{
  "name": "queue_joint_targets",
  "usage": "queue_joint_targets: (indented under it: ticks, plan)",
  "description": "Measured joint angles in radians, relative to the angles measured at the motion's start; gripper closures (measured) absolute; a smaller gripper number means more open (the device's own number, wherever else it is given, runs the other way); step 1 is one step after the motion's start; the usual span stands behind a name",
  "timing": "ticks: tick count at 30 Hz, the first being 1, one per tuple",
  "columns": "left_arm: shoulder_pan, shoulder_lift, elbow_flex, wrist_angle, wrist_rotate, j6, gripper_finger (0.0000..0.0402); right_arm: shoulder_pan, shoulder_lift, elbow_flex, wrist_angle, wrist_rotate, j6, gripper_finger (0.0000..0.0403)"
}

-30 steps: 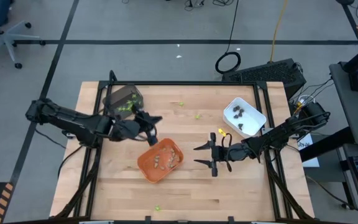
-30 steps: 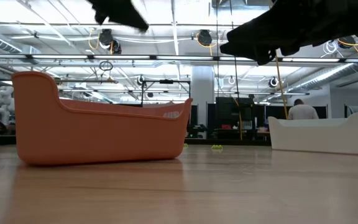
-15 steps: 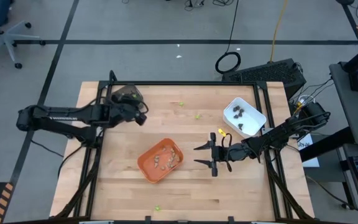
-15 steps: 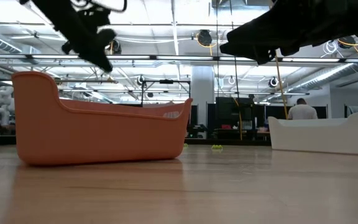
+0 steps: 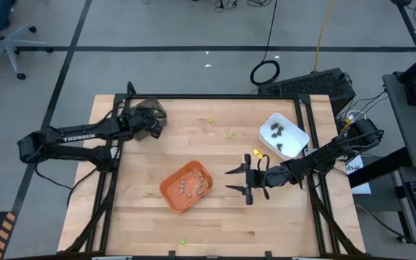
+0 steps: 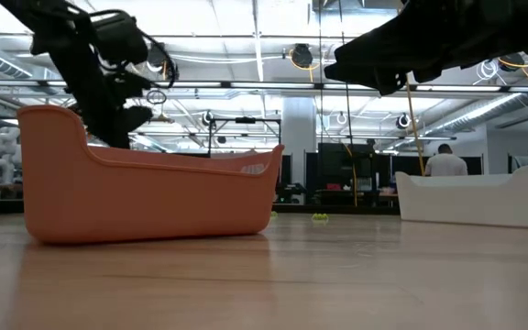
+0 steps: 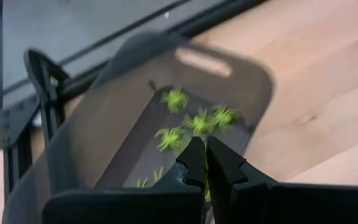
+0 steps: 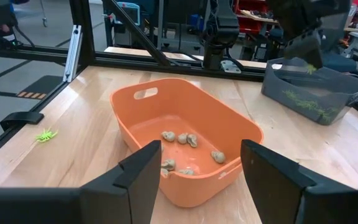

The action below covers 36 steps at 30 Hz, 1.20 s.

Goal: Sort Halloween decoration
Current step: Put the green spider toy into the black bin

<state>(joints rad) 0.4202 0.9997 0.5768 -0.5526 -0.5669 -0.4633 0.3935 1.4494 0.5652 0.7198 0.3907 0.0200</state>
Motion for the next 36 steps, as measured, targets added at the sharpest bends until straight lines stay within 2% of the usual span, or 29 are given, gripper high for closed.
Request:
queue_joint_targets:
  ticks: [16,25,31,33,36]
  plan:
    - [0.166,0.002,-0.105,0.03,0.024,-0.003,0.0401,0.0,0.0,0.0,-0.029,0.0,-0.005,0.0195]
    - [0.177,0.002,-0.166,0.147,0.024,-0.003,0.0401,0.0,0.0,0.0,-0.075,0.001,-0.004,0.0195]
    - [0.177,0.002,-0.169,0.163,0.024,-0.028,0.0402,0.0,0.0,0.0,-0.082,0.003,0.021,0.0195]
    - [0.177,0.002,-0.169,0.164,0.024,-0.03,0.0399,0.0,0.0,0.0,-0.082,0.042,0.021,0.0195]
    - [0.177,0.002,-0.169,0.163,0.024,-0.03,0.0383,-0.002,0.0,0.0,-0.086,0.164,0.022,0.0195]
